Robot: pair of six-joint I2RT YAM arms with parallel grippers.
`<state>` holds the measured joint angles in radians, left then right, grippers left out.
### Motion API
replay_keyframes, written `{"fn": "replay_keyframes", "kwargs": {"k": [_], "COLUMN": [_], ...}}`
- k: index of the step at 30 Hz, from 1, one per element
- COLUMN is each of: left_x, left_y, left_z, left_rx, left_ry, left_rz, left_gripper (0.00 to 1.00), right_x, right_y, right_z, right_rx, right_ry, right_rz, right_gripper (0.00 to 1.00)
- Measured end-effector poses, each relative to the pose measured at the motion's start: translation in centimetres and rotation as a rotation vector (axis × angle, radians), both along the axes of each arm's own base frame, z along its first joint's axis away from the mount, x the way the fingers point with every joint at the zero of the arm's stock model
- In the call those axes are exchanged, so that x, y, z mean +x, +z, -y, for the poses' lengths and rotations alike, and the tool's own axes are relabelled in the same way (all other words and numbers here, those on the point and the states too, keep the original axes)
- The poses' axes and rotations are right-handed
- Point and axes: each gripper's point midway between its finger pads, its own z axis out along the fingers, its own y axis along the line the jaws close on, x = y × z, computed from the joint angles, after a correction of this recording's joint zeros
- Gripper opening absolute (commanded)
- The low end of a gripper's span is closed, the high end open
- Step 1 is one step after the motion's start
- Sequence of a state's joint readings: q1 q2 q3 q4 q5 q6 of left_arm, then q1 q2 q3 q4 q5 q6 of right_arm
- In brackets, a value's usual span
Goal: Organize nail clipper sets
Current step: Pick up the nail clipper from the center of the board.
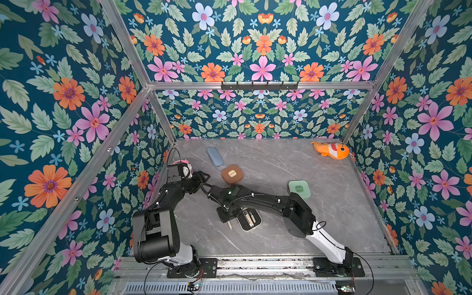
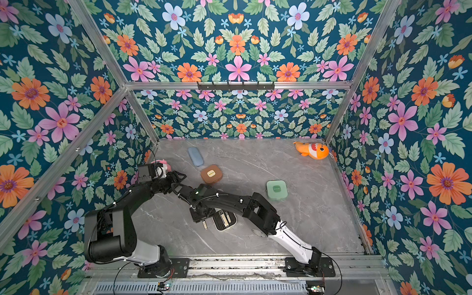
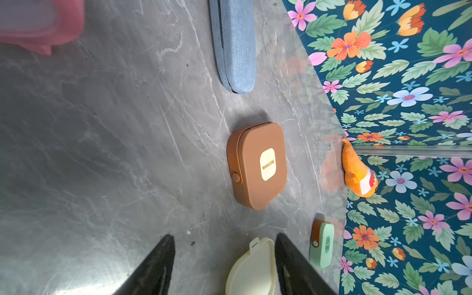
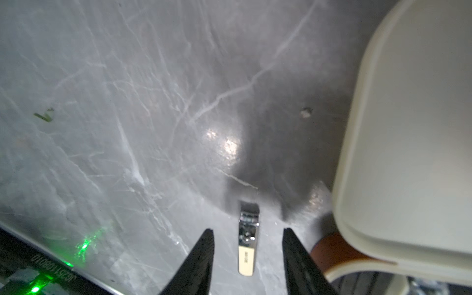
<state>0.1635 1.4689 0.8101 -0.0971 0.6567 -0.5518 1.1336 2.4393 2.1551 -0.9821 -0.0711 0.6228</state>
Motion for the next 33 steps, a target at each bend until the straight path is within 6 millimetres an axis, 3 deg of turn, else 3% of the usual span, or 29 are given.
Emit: {"fn": "replay_keyframes", "kwargs": {"k": [20, 26, 29, 33], "left_x": [-0.3, -0.5, -0.7, -0.9], "left_y": [1.0, 0.7, 0.3, -0.3], "left_z": [-0.8, -0.8, -0.8, -0.3], "left_rx": [-0.018, -0.019, -0.020, -0.020], "left_ry": [0.025, 0.025, 0.024, 0.012], "left_rz": [0.020, 0.011, 0.002, -0.016], "left_gripper": [0.65, 0.65, 0.65, 0.65], "right_x": [-0.5, -0.5, -0.5, 0.2], "right_y": [-1.4, -1.1, -0.1, 4.0], "right_z": [0.2, 0.2, 0.6, 0.9], "right_rx": [-0.055, -0.049, -0.038, 0.037], "right_ry": [0.006, 0.007, 0.005, -0.007], "right_rz": [-0.018, -0.011, 0.006, 0.061], "right_gripper": [0.13, 0.11, 0.11, 0.11]}}
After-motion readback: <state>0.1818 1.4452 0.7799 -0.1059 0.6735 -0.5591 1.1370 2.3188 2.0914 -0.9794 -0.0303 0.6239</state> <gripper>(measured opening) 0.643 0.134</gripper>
